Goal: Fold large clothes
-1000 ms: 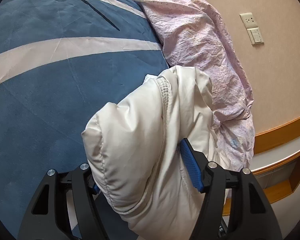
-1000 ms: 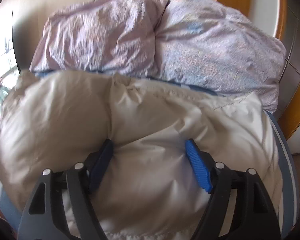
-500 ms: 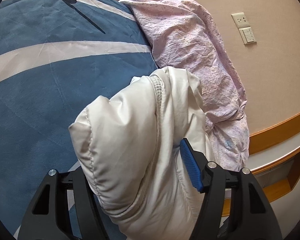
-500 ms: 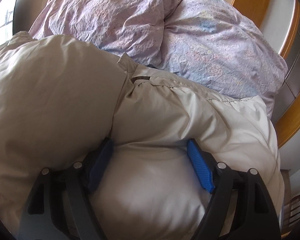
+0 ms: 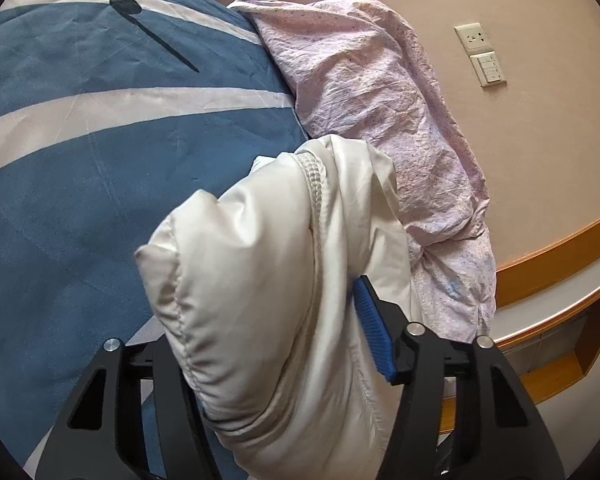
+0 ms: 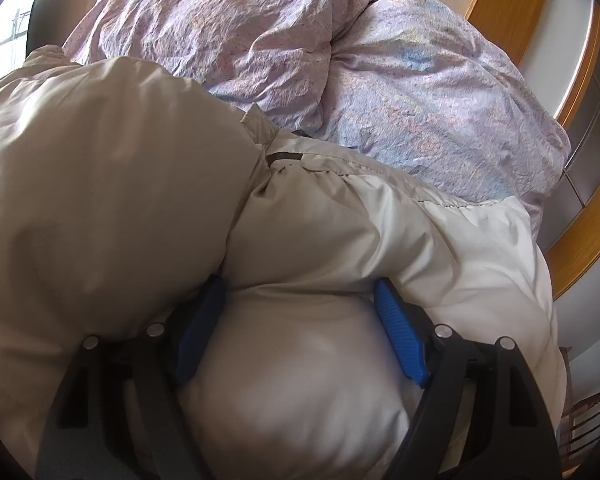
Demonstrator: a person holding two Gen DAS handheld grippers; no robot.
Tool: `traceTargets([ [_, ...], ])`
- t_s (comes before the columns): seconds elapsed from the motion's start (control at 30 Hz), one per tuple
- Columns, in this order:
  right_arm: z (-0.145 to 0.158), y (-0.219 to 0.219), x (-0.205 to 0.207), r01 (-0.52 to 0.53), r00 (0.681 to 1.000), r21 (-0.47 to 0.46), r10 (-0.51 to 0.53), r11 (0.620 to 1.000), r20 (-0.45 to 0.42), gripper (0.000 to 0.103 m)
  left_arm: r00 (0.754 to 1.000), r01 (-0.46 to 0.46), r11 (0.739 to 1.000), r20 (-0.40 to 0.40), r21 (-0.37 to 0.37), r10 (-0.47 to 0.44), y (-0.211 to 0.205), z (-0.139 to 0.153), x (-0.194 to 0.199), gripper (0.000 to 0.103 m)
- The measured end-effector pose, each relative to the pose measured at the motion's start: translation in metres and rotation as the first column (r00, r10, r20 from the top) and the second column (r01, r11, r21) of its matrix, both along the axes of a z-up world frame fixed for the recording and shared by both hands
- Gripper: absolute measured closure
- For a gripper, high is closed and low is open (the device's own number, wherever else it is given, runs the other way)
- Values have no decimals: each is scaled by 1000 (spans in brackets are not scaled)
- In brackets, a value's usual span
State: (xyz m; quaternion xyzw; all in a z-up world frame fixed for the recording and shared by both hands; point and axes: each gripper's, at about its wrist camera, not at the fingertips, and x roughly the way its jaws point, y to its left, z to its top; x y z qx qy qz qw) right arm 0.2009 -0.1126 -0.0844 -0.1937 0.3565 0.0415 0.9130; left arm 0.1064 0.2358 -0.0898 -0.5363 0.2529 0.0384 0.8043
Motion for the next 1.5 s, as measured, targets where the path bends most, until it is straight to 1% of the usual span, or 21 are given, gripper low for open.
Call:
traceTargets([
  [0.1, 0, 0, 1, 3, 1000, -1, -3, 1000, 0, 26, 998, 23, 1000, 57, 21, -24, -2, 14, -1, 63],
  [0.2, -1, -1, 1, 4, 1000, -4, -4, 1000, 0, 26, 993, 46, 998, 104, 45, -50, -8, 29, -1, 67],
  [0.37, -2, 0, 2, 3, 1000, -10, -3, 1000, 3, 26, 981, 79, 994, 169, 81, -92, -21, 52, 1, 69],
  [0.43, -3, 0, 2, 6, 1000, -16, -6, 1000, 10, 26, 973, 97, 990, 201, 106, -117, -29, 62, 2, 69],
  [0.53, -4, 1, 5, 5, 1000, -28, -5, 1000, 12, 26, 950, 132, 976, 260, 174, -175, -48, 82, 2, 69],
  [0.63, -5, 2, 6, 2, 1000, -33, -1, 999, 12, 26, 915, 173, 947, 311, 270, -255, -73, 102, 1, 69],
  [0.7, -4, 1, 6, -8, 1000, -25, 8, 1000, 12, 26, 897, 190, 932, 331, 309, -293, -87, 112, 0, 69],
  [0.77, -1, -5, 7, -17, 1000, 1, 17, 1000, 10, 26, 887, 191, 918, 340, 347, -313, -100, 121, 0, 69],
  [0.83, 7, -14, 5, -45, 999, 23, 45, 999, 3, 26, 881, 193, 913, 345, 359, -323, -106, 127, 1, 69],
  [0.9, 15, -26, 0, -65, 998, 62, 65, 996, 5, 26, 878, 196, 910, 348, 366, -329, -111, 132, 1, 69],
  [0.93, 22, -35, -5, -68, 998, 80, 66, 995, 20, 26, 878, 195, 909, 348, 368, -329, -113, 133, 2, 69],
  [1.03, 41, -66, -17, -50, 996, 128, 40, 990, 81, 26, 879, 195, 908, 346, 371, -330, -119, 136, 3, 69],
  [1.07, 47, -83, -21, -39, 995, 167, 24, 985, 92, 25, 878, 195, 907, 346, 373, -331, -121, 137, 3, 69],
  [1.17, 58, -125, -26, -3, 998, 273, -16, 962, 66, 22, 872, 201, 901, 348, 384, -343, -128, 141, 6, 69],
  [1.2, 59, -135, -27, 11, 998, 296, -28, 955, 56, 20, 869, 205, 897, 349, 391, -351, -131, 143, 6, 69],
  [1.3, 62, -175, -30, 77, 994, 359, -97, 930, 40, 17, 852, 222, 875, 351, 430, -389, -149, 151, 9, 69],
  [1.37, 58, -191, -32, 126, 988, 371, -150, 920, 35, 17, 836, 239, 856, 351, 459, -422, -164, 157, 10, 69],
  [1.43, 51, -211, -31, 195, 977, 378, -211, 905, 3, 17, 816, 261, 832, 348, 490, -461, -182, 161, 11, 69],
  [1.5, 42, -227, -29, 247, 967, 400, -253, 883, -38, 17, 797, 284, 803, 337, 523, -501, -202, 165, 12, 69],
])
